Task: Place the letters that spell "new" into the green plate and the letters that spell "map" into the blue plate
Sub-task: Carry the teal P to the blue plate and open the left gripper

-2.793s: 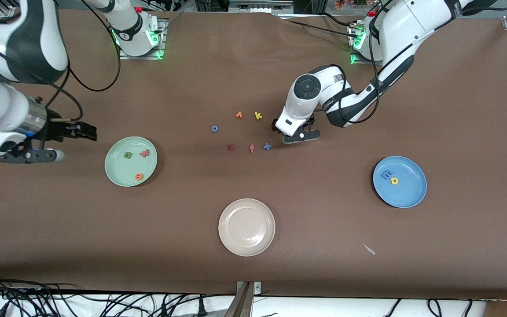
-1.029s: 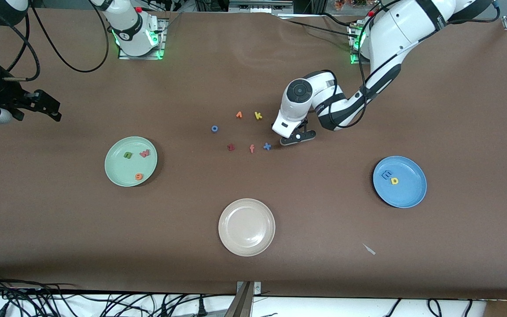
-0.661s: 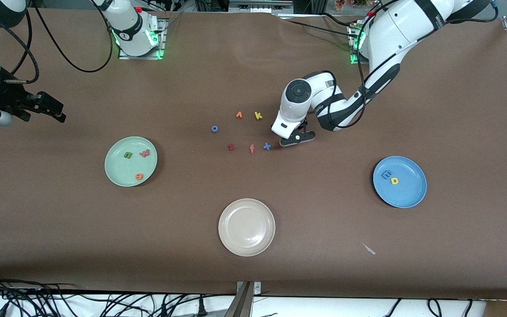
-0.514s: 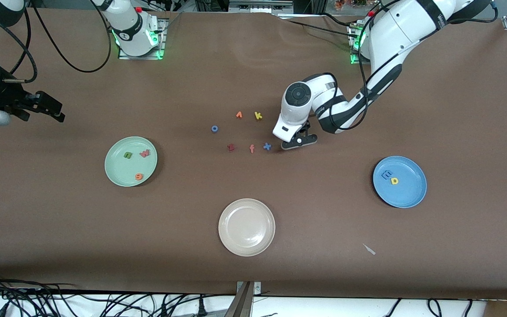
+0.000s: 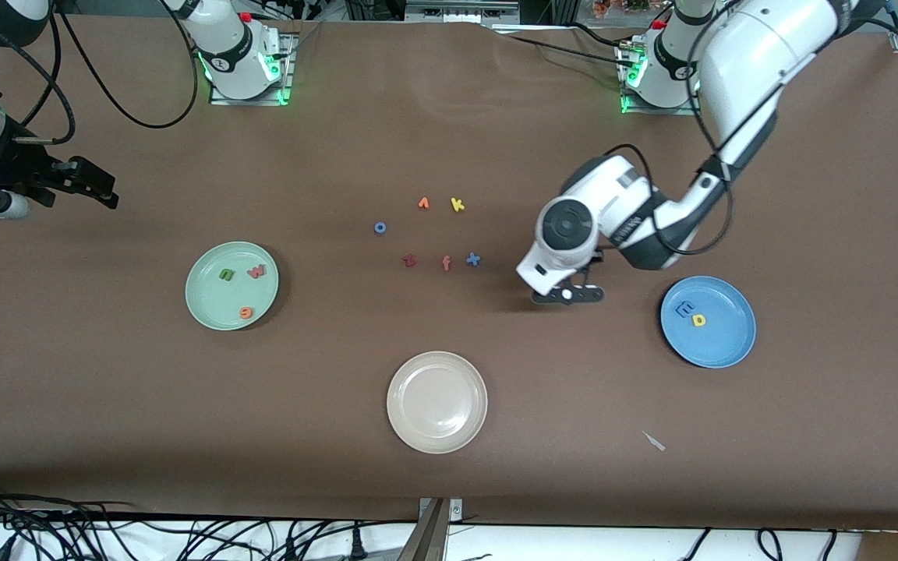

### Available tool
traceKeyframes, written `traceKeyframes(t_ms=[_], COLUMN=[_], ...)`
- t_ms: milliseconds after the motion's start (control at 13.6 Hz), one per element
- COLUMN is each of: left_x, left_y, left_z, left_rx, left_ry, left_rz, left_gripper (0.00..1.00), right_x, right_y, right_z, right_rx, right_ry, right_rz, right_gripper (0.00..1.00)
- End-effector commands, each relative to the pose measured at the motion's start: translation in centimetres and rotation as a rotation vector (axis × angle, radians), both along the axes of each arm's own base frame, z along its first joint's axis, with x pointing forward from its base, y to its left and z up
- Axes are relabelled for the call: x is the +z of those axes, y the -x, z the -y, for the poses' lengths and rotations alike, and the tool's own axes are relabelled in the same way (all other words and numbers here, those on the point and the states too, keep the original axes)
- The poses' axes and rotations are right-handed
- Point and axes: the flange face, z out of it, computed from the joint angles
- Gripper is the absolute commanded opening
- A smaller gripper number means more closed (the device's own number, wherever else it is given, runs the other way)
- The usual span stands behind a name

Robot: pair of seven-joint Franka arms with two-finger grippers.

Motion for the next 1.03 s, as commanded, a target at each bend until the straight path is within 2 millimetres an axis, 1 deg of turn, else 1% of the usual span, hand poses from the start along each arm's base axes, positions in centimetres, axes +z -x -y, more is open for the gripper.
traceKeyframes(t_ms=[0, 73, 294, 441, 514, 588, 661, 735, 808, 882, 955], left_x=[1.3, 1.7, 1.5, 0.7, 0.3, -0.3, -0.8, -0.9, -1.2, -1.6, -1.7], left_y=[-2.9, -3.8, -5.6, -6.3, -6.6, -6.9, -7.1, -7.1, -7.1, -7.2, -7.3], left_z=[-7.1, -9.7, -16.7, -20.8, -22.4, -23.6, -23.7, -23.9, -24.1, -25.5, -26.1], left_rx=[-0.118, -0.160, -0.290, -0.364, -0.393, -0.419, -0.440, -0.452, -0.455, -0.451, -0.480], left_ry=[0.066, 0.082, 0.125, 0.139, 0.122, 0.098, 0.079, 0.064, 0.064, 0.043, 0.029], left_rz=[-0.054, -0.059, -0.097, -0.115, -0.118, -0.114, -0.109, -0.109, -0.112, -0.121, -0.126], left_gripper=[0.00, 0.00, 0.00, 0.02, 0.02, 0.02, 0.03, 0.04, 0.09, 0.14, 0.22], right_x=[0.8, 0.8, 0.8, 0.8, 0.8, 0.9, 1.0, 1.0, 1.0, 1.0, 1.0], right_y=[0.0, 0.0, 0.0, 0.0, 0.0, 0.2, 0.3, 0.3, 0.3, 0.3, 0.3], right_z=[-0.2, -0.3, -0.3, -0.2, -0.2, -0.2, -0.2, -0.2, -0.2, -0.2, -0.2], right_rx=[0.015, 0.017, 0.015, 0.015, 0.015, 0.017, 0.017, 0.017, 0.015, 0.017, 0.017], right_ry=[0.016, 0.017, 0.014, 0.015, 0.016, 0.014, 0.014, 0.014, 0.014, 0.014, 0.014], right_rz=[0.002, 0.003, 0.008, 0.008, 0.006, 0.000, -0.001, -0.001, -0.001, 0.000, 0.000], right_gripper=[1.00, 1.00, 1.00, 1.00, 1.00, 1.00, 1.00, 1.00, 1.00, 1.00, 1.00])
